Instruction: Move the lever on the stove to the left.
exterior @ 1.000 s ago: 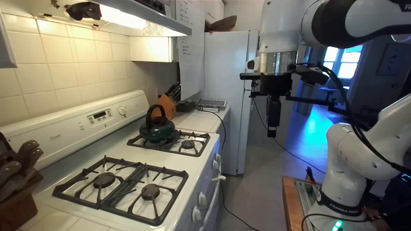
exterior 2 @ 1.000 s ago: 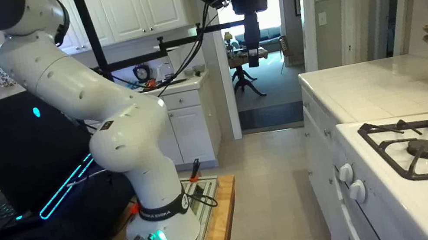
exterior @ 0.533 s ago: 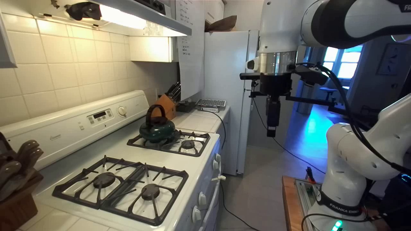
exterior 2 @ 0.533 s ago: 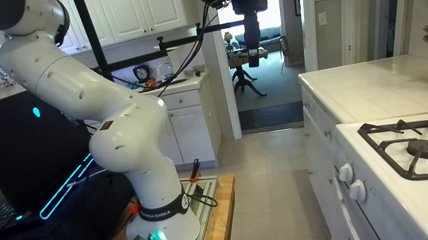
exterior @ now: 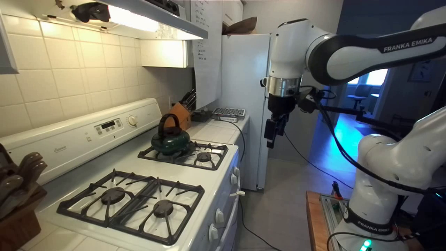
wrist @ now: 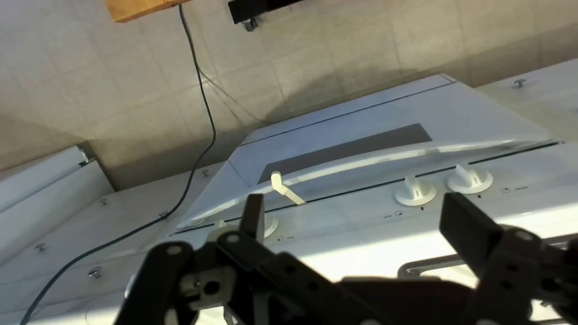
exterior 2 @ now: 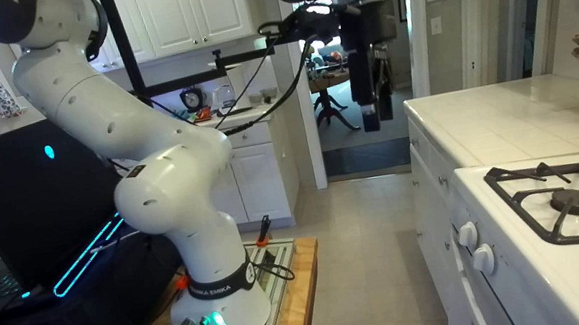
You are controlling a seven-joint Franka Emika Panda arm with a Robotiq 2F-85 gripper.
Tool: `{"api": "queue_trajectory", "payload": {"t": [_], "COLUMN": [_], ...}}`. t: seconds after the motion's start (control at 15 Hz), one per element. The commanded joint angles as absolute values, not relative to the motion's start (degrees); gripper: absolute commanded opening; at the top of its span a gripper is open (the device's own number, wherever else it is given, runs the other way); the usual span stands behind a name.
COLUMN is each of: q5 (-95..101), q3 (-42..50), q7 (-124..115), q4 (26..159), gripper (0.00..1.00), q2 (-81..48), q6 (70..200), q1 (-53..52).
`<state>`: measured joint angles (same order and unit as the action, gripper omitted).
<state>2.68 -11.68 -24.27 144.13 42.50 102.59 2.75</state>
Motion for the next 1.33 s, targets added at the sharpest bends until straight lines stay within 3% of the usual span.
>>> {"api": "queue_trajectory", "payload": {"t": [0.0, 0.27, 0.6, 1.27], "q5": [1.7, -1.3, -7.7, -7.6], "q3": [-6.3, 2.1, 11.6, 10.7], "q7": [-22.3, -12.4, 4.3, 5.0], "q4": [153.3, 160.6, 157.8, 157.5], "gripper": [1.00, 1.00, 1.00, 1.00], "q2": [47.1, 49.4, 47.2, 45.9], "q6": [116.2, 129.2, 130.7, 130.1], "q1": [3.3, 2.5, -1.4, 0.0]}}
